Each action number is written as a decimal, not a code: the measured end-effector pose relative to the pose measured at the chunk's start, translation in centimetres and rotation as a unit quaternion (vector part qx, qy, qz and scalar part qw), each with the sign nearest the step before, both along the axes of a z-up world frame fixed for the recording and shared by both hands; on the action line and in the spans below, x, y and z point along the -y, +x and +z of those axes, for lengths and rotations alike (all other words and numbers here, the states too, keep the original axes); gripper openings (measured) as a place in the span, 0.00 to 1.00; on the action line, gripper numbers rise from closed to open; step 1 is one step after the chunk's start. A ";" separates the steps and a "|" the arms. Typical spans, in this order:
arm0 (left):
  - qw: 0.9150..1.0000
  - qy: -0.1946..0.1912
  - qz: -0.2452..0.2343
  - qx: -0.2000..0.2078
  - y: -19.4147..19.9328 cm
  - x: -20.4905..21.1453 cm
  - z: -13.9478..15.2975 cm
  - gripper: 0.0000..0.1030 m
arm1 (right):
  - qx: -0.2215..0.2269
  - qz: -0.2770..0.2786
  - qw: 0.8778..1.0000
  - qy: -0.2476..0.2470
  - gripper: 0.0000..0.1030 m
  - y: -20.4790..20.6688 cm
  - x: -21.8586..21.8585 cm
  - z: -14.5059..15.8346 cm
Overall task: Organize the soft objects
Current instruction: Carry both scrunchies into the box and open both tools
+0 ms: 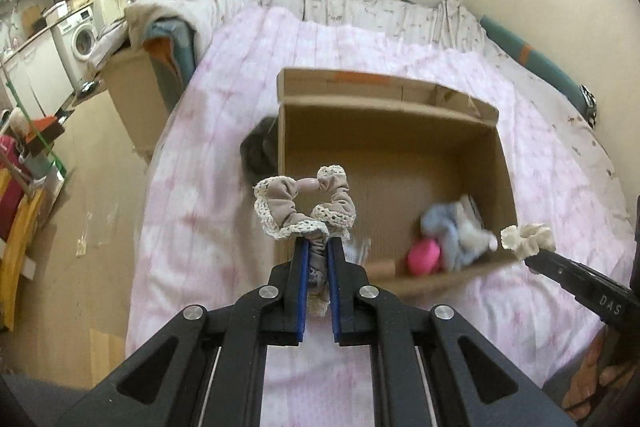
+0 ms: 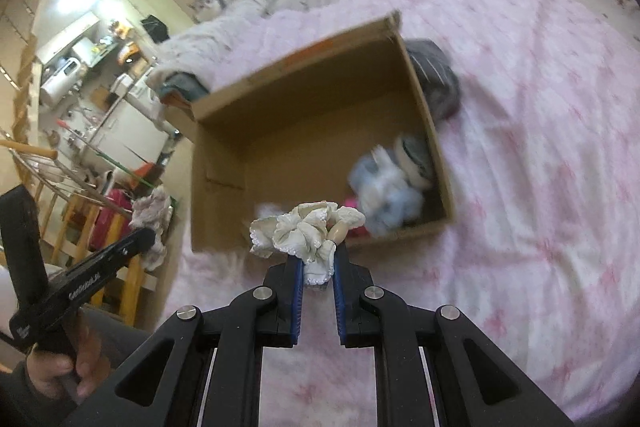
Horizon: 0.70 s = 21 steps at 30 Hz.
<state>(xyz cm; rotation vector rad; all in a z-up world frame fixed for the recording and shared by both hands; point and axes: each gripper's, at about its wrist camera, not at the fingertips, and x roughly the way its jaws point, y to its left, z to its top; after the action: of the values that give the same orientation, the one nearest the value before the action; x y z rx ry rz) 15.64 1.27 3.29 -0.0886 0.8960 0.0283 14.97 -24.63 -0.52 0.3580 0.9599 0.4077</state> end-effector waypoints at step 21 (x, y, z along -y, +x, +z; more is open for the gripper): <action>0.999 -0.004 -0.031 0.008 6.7 0.9 -7.6 0.08 | -0.011 0.006 0.999 -0.052 0.14 7.0 -2.2 -5.1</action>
<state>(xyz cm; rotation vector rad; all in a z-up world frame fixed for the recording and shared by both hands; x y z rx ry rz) 22.31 0.39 -4.34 -0.0687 0.8830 -0.0341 21.99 -22.43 -5.64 0.2626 1.0003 0.3646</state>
